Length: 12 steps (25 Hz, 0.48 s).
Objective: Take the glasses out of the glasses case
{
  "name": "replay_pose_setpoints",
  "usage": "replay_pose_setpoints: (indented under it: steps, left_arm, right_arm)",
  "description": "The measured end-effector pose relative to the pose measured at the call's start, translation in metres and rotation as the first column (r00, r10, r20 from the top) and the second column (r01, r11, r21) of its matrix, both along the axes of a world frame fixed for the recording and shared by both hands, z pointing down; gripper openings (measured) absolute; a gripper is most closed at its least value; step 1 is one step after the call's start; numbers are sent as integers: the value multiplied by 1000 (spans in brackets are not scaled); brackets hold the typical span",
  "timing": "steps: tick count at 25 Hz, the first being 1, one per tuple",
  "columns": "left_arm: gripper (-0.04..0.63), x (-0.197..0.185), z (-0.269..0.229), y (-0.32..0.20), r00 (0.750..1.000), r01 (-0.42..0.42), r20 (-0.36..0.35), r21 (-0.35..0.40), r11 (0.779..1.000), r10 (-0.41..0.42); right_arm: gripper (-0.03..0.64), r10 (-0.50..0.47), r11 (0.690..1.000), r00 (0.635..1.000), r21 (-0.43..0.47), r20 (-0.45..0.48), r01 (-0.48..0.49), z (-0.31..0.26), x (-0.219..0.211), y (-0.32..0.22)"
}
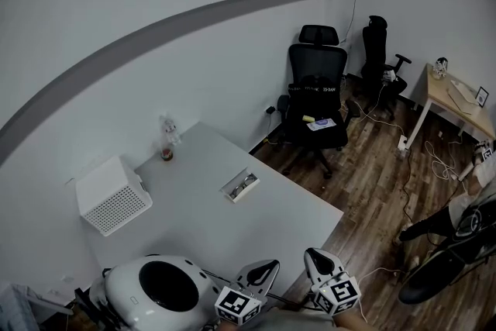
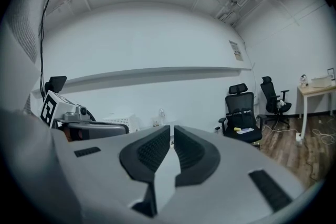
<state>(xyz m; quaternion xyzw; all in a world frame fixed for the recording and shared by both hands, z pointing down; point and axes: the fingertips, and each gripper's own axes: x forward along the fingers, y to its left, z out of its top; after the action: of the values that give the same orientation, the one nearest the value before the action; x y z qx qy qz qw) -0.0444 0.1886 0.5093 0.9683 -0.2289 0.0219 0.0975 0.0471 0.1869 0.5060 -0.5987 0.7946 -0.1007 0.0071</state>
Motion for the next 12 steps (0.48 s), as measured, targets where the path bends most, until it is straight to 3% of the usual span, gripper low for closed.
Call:
replay_pose_setpoints:
  steps: [12]
  left_arm:
    - [14, 1, -3, 2, 1000, -17, -19, -6, 1000, 17]
  right_arm:
    - [12, 20, 1000, 1000, -3, -4, -20, -3, 2, 3]
